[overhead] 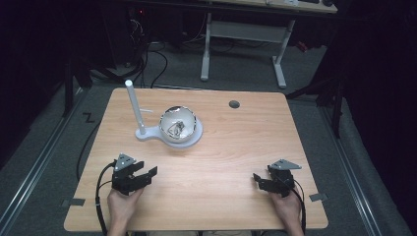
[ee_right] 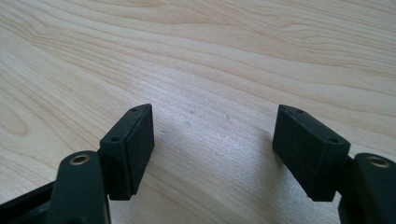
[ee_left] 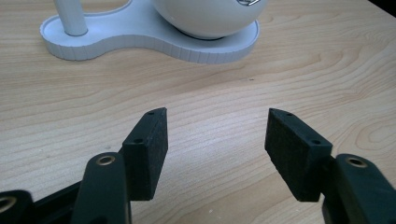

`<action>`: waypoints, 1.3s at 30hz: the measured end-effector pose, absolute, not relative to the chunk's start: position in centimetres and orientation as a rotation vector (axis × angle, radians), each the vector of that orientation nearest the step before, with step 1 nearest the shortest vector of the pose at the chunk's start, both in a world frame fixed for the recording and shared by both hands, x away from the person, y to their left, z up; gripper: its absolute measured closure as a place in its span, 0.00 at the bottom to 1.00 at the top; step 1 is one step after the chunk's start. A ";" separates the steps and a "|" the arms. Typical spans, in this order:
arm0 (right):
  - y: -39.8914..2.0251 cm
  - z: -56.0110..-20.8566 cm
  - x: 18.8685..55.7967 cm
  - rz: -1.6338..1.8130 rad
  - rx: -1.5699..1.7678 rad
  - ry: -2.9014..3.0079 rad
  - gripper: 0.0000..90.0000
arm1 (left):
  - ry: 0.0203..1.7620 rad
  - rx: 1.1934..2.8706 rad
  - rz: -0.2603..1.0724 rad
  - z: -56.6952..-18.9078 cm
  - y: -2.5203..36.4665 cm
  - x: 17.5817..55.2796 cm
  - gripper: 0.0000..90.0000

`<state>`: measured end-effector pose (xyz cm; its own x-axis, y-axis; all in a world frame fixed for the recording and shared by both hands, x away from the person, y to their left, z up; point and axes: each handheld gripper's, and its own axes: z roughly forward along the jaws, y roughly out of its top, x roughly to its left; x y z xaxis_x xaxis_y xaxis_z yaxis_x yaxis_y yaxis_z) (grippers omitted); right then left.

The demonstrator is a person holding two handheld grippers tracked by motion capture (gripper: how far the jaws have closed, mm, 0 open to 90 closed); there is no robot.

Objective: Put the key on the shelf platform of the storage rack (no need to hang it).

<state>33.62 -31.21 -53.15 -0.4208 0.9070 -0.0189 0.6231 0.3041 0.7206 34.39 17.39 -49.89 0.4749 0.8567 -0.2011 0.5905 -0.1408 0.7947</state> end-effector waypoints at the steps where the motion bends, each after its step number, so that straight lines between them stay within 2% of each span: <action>1: -31.2 -53.1 33.6 0.901 1.362 2.153 0.33 | 1.218 1.843 0.385 -50.0 17.3 34.4 0.44; 39: -31.2 -53.1 33.6 0.901 1.363 2.153 0.33 | 1.224 1.970 0.478 -52.2 14.8 35.8 0.44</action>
<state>33.61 -31.20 -53.15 -0.4207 0.9070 -0.0185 0.6236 0.3039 0.7203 35.83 14.80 -52.24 0.4717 0.8787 -0.0729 0.5968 -0.2573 0.7601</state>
